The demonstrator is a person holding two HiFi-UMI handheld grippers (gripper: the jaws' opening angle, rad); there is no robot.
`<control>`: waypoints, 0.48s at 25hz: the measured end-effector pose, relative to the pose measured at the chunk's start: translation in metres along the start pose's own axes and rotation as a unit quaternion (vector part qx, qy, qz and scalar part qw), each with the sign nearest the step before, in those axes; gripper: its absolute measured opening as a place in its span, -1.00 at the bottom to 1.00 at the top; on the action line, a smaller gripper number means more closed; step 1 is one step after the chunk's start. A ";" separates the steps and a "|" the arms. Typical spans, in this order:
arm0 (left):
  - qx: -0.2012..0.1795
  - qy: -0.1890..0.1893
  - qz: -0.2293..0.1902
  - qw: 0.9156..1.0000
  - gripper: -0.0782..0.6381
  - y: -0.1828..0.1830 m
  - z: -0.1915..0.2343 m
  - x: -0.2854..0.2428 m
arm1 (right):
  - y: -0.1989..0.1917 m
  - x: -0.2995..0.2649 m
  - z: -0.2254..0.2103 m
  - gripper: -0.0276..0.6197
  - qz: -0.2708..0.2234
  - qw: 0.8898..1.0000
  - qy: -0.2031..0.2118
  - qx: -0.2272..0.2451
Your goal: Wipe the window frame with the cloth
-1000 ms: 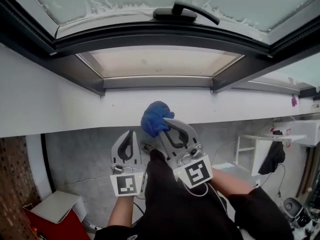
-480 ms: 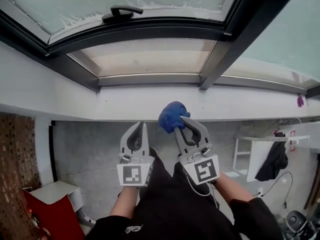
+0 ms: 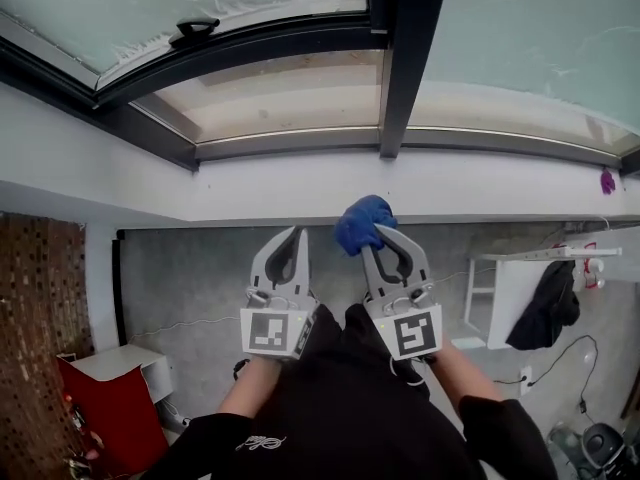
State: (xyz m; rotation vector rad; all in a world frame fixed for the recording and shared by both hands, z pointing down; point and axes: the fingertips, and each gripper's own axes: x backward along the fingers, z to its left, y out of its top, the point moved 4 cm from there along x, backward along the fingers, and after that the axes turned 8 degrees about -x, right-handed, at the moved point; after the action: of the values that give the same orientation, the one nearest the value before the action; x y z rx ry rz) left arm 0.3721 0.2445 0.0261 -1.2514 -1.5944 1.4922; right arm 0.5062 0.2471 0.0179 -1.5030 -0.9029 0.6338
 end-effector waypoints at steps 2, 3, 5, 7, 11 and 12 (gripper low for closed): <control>-0.007 -0.009 -0.008 1.000 -0.77 0.008 -0.008 0.002 | 0.002 0.007 -0.001 -0.84 -0.003 1.000 -0.005 0.004; -0.013 -0.012 -0.013 1.000 -0.77 0.012 -0.010 0.003 | 0.005 0.008 -0.001 -0.85 -0.004 1.000 -0.007 0.004; -0.015 -0.015 -0.024 0.999 -0.77 0.020 -0.008 0.004 | 0.009 0.003 0.004 -0.85 -0.008 1.000 -0.010 0.002; -0.012 -0.017 -0.036 0.999 -0.77 0.025 -0.001 0.005 | 0.010 -0.005 0.011 -0.85 -0.007 1.000 -0.013 -0.001; -0.009 -0.020 -0.076 0.997 -0.77 0.034 0.012 0.009 | 0.017 -0.016 0.026 -0.85 -0.017 1.000 -0.022 0.008; -0.008 -0.019 -0.081 0.996 -0.77 0.035 0.014 0.012 | 0.019 -0.018 0.031 -0.84 -0.020 0.999 -0.022 0.010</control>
State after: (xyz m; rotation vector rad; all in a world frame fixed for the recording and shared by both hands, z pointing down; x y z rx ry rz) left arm 0.3625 0.2473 -0.0123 -1.0797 -1.6937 1.4120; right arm 0.4742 0.2496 -0.0071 -1.4544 -0.9563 0.6475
